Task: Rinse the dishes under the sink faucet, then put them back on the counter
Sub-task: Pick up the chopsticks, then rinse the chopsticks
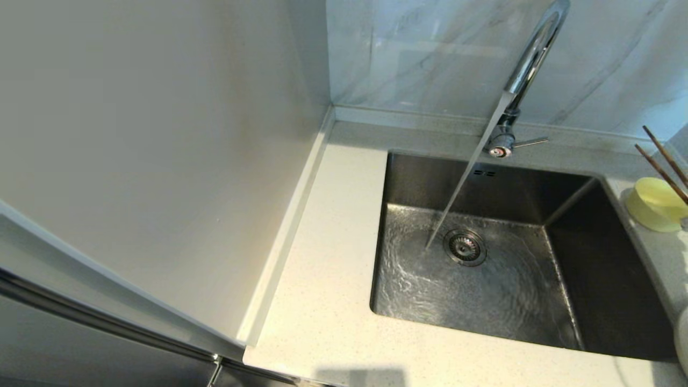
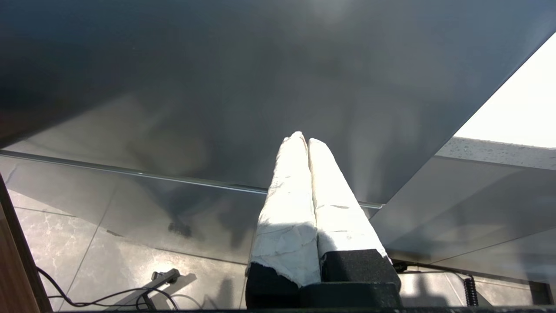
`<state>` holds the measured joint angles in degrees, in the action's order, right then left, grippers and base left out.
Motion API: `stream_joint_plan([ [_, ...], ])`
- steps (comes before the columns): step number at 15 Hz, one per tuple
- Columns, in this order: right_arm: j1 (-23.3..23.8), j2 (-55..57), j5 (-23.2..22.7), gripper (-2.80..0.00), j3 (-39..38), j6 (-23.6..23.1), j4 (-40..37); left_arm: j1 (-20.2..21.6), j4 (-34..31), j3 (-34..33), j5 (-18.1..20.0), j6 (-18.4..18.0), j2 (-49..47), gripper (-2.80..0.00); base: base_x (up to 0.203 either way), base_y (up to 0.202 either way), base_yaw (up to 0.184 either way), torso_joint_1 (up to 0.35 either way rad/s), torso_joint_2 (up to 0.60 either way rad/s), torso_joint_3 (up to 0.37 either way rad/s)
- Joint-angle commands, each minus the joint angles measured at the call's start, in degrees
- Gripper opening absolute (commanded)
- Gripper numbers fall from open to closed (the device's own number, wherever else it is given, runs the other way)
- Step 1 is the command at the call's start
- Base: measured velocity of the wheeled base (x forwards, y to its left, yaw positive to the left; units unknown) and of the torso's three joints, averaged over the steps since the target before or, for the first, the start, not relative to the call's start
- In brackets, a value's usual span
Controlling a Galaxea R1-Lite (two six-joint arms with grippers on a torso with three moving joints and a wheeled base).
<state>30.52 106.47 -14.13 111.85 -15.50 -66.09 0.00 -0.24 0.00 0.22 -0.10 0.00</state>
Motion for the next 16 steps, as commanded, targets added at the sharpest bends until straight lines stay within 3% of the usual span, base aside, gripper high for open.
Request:
stream_joint_plan([
  [1, -1.88, -1.8, -0.55, -2.8, 0.02, -1.73, -3.64, 0.0, -0.02, 0.0, -0.04, 0.01, 0.0, -2.8, 0.0, 0.0, 0.0, 0.0, 0.0, 0.0],
  [6, -8.37, -5.19, -1.61, -2.8, -2.57, -2.43, -6.5, 0.0, -0.02, 0.0, 0.04, 0.01, 0.0, -2.8, 0.0, 0.0, 0.0, 0.0, 0.0, 0.0],
  [11, -9.6, -9.12, -7.48, -2.8, -5.09, -3.5, -6.51, 0.0, -0.02, 0.0, 0.04, 0.01, 0.0, -2.8, 0.0, 0.0, 0.0, 0.0, 0.0, 0.0],
  [13, -9.6, -11.47, -8.24, -2.8, -7.49, -5.69, -6.51, 0.0, -0.02, 0.0, -0.01, 0.01, 0.0, -2.8, 0.0, 0.0, 0.0, 0.0, 0.0, 0.0],
  [16, -9.6, -14.59, -13.34, -2.8, -11.51, -11.53, -6.45, 0.0, -0.02, 0.0, -0.04, 0.01, 0.0, -2.8, 0.0, 0.0, 0.0, 0.0, 0.0, 0.0],
])
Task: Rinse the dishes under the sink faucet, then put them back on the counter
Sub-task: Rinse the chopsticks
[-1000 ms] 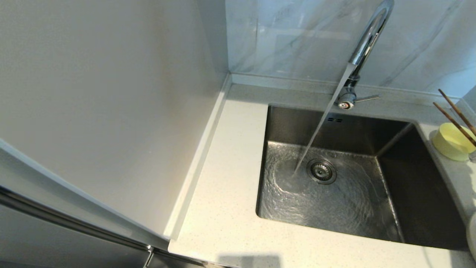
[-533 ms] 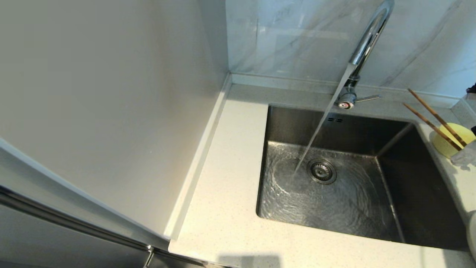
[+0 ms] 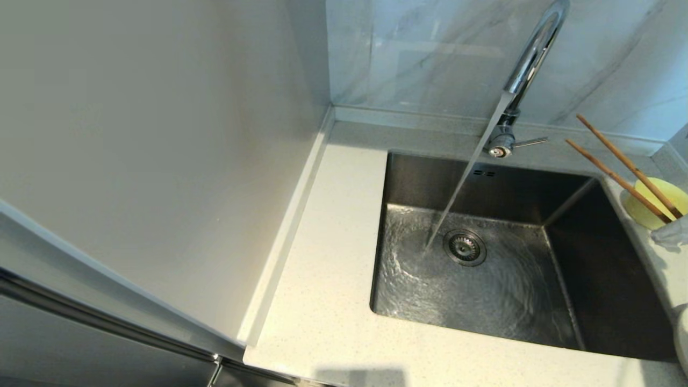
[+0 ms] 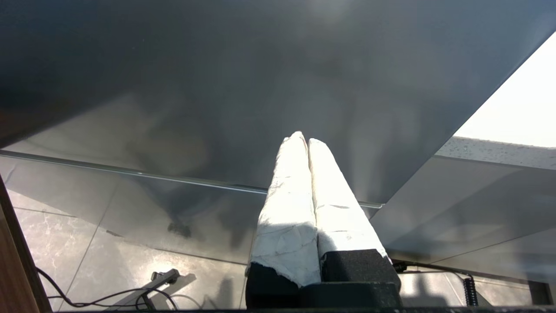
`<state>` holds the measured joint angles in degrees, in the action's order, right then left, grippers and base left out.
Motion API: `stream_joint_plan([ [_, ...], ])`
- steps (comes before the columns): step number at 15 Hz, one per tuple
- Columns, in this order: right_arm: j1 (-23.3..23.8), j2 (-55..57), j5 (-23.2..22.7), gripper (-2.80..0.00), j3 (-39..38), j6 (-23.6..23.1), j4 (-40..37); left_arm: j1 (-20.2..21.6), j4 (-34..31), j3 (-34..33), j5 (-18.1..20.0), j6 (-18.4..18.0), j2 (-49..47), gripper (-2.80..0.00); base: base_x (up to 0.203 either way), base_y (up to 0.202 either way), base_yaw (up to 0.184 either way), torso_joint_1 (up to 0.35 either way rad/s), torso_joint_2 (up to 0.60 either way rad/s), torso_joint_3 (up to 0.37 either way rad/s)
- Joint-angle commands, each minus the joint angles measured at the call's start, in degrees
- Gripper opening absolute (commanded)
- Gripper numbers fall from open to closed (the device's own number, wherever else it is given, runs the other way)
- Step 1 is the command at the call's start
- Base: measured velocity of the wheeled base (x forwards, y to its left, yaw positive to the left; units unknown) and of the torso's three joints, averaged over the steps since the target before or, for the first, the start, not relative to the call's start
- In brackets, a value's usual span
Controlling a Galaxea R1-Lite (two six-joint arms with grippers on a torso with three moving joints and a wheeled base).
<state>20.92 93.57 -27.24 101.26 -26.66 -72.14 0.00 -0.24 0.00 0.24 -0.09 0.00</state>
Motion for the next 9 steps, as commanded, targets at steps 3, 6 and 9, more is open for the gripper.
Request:
stream_joint_plan([
  [3, -1.53, -1.2, -3.57, -2.8, -1.87, -5.32, 0.03, 0.0, -0.02, 0.0, 0.02, 0.0, 0.0, -2.8, 0.0, 0.0, 0.0, 0.0, 0.0, 0.0],
  [6, -5.1, 1.15, -3.42, -2.8, -1.89, -5.69, 3.33, 0.0, -0.02, 0.0, -0.01, 0.0, 0.0, -2.8, 0.0, 0.0, 0.0, 0.0, 0.0, 0.0],
  [9, -7.56, 2.76, -3.26, -2.8, -2.21, -5.6, 4.02, 0.0, -0.02, 0.0, 0.02, 0.0, 0.0, -2.8, 0.0, 0.0, 0.0, 0.0, 0.0, 0.0],
])
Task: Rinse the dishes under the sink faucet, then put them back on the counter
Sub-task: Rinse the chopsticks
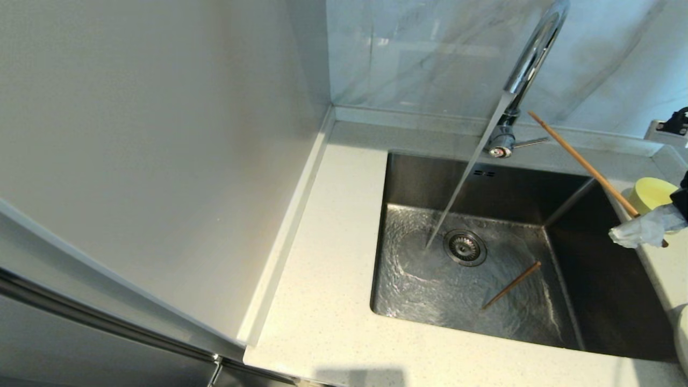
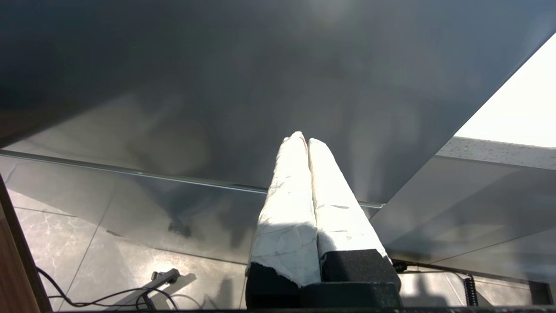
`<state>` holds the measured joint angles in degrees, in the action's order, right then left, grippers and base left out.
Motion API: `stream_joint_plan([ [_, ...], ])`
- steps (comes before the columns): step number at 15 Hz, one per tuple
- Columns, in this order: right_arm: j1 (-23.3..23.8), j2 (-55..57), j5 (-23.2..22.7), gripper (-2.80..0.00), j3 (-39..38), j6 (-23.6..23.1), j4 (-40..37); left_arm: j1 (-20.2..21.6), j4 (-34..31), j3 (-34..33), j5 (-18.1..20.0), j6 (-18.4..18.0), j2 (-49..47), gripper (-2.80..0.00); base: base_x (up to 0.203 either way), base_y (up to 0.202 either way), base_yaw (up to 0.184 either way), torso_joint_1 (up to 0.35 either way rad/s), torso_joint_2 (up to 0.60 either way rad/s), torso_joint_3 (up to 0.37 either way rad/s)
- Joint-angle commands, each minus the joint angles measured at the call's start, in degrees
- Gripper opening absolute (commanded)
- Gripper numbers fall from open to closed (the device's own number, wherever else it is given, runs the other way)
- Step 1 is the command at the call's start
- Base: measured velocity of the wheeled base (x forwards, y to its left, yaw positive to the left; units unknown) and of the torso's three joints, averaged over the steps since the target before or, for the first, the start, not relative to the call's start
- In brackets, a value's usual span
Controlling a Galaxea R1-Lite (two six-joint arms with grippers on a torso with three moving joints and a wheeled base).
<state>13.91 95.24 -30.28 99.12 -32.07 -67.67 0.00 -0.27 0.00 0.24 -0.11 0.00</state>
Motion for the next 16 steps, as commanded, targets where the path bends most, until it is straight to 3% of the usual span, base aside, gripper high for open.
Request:
stream_joint_plan([
  [1, -0.56, 1.16, 0.03, -2.8, 0.27, -0.33, -0.27, 0.0, 0.0, 0.0, 0.02, 0.02, 0.0, -2.8, 0.0, 0.0, 0.0, 0.0, 0.0, 0.0],
  [4, -3.93, 1.18, 2.86, -2.8, 0.13, -0.44, -0.19, 0.0, 0.0, 0.0, 0.02, 0.02, 0.0, -2.8, 0.0, 0.0, 0.0, 0.0, 0.0, 0.0],
  [10, -11.38, 0.82, 3.29, -2.8, 0.11, 0.06, -0.27, 0.0, 0.0, 0.0, 0.02, 0.02, 0.0, -2.8, 0.0, 0.0, 0.0, 0.0, 0.0, 0.0],
  [13, -12.07, 2.2, 3.3, -2.8, 1.59, 0.75, 0.2, 0.0, 0.0, 0.0, -0.06, 0.02, 0.0, -2.8, 0.0, 0.0, 0.0, 0.0, 0.0, 0.0],
  [16, -12.02, 5.09, 4.42, -2.8, 4.67, 4.39, 0.6, 0.0, 0.0, 0.0, -0.07, 0.02, 0.0, -2.8, 0.0, 0.0, 0.0, 0.0, 0.0, 0.0],
])
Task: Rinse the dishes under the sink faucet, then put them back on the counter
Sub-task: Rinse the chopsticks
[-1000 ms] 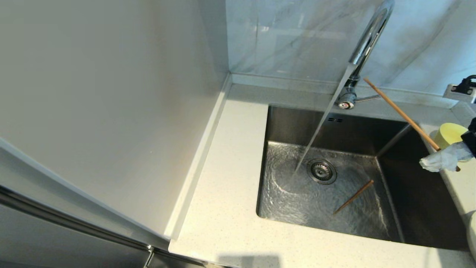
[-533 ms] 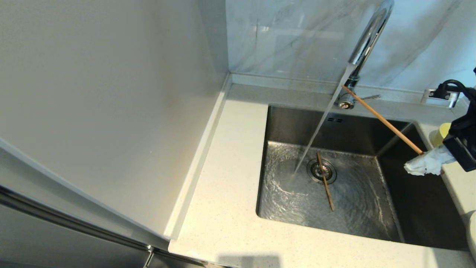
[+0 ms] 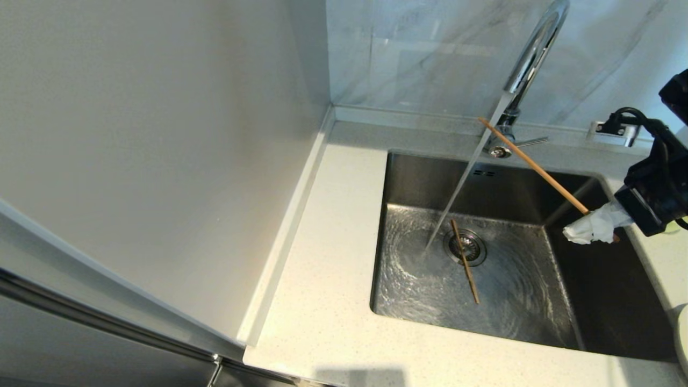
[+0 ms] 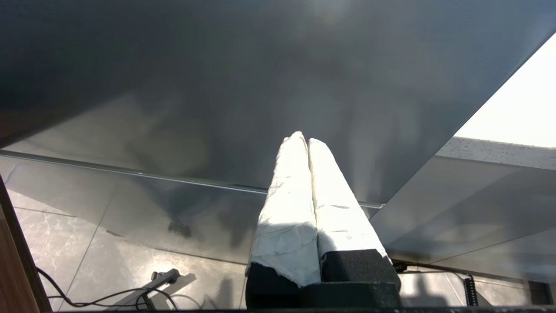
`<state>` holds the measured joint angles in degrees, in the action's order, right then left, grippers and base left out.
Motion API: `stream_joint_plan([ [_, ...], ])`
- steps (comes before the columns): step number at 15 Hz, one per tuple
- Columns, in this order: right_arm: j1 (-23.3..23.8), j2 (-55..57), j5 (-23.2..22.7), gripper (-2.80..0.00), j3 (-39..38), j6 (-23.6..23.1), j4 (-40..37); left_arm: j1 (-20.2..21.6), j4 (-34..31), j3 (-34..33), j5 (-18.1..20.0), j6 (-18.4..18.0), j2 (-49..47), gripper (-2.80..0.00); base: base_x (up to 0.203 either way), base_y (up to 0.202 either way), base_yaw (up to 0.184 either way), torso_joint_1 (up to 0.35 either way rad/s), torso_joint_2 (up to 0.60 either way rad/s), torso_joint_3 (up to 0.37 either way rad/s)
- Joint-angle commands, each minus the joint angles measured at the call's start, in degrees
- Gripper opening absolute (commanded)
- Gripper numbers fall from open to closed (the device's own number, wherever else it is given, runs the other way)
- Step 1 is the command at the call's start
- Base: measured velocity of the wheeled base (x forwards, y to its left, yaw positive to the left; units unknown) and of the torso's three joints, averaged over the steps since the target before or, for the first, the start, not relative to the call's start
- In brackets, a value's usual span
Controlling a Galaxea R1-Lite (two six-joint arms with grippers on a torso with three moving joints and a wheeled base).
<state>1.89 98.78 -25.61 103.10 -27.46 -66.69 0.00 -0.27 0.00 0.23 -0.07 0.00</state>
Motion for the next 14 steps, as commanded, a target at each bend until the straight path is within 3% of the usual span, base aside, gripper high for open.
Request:
stream_joint_plan([
  [1, -0.04, 2.17, 0.63, -2.8, 1.4, 0.88, -0.32, 0.0, 0.0, 0.0, 0.04, -0.01, 0.0, -2.8, 0.0, 0.0, 0.0, 0.0, 0.0, 0.0],
  [12, -0.61, 7.35, 1.71, -2.8, 9.27, 3.63, -0.28, 0.0, 0.0, 0.0, 0.04, -0.01, 0.0, -2.8, 0.0, 0.0, 0.0, 0.0, 0.0, 0.0],
  [14, -1.75, 7.65, 1.89, -2.8, 9.5, 5.94, 1.26, 0.0, 0.0, 0.0, 0.03, -0.01, 0.0, -2.8, 0.0, 0.0, 0.0, 0.0, 0.0, 0.0],
])
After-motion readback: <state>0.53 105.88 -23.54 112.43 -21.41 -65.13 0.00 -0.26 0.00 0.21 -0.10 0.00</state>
